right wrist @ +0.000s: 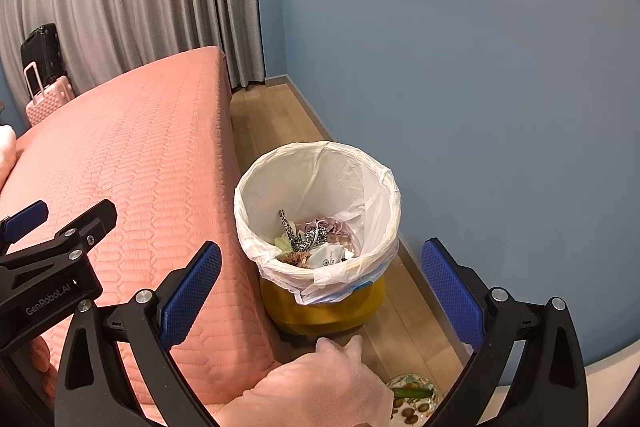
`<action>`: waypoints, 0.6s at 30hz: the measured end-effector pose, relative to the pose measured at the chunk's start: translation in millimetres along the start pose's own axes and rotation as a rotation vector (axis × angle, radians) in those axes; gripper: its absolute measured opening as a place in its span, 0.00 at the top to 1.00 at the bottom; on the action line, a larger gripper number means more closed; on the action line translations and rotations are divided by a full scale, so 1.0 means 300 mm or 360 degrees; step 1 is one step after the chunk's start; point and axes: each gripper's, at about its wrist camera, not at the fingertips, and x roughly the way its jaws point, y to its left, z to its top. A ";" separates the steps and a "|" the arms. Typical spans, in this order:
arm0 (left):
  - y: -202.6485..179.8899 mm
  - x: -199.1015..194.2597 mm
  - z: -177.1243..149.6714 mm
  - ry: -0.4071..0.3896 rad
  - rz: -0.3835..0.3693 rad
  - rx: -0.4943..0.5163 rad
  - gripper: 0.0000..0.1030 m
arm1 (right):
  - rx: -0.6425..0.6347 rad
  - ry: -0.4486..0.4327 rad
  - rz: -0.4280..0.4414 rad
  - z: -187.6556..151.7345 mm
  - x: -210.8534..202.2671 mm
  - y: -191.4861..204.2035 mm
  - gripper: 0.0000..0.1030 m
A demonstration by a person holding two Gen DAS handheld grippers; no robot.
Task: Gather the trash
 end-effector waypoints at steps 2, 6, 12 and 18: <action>-0.001 0.000 0.001 0.0001 0.0001 0.0000 0.07 | -0.0001 0.0000 -0.0001 0.000 0.000 0.000 0.05; -0.001 0.000 0.000 -0.0001 0.0002 0.0004 0.07 | -0.0001 0.0000 -0.0001 0.001 0.000 -0.001 0.05; 0.000 -0.001 0.000 -0.0002 -0.0001 0.0007 0.07 | 0.0001 0.0001 -0.0003 0.002 0.000 -0.001 0.05; -0.002 -0.001 -0.001 -0.0003 0.0000 0.0009 0.07 | 0.0005 0.0000 -0.0008 -0.001 0.000 -0.001 0.05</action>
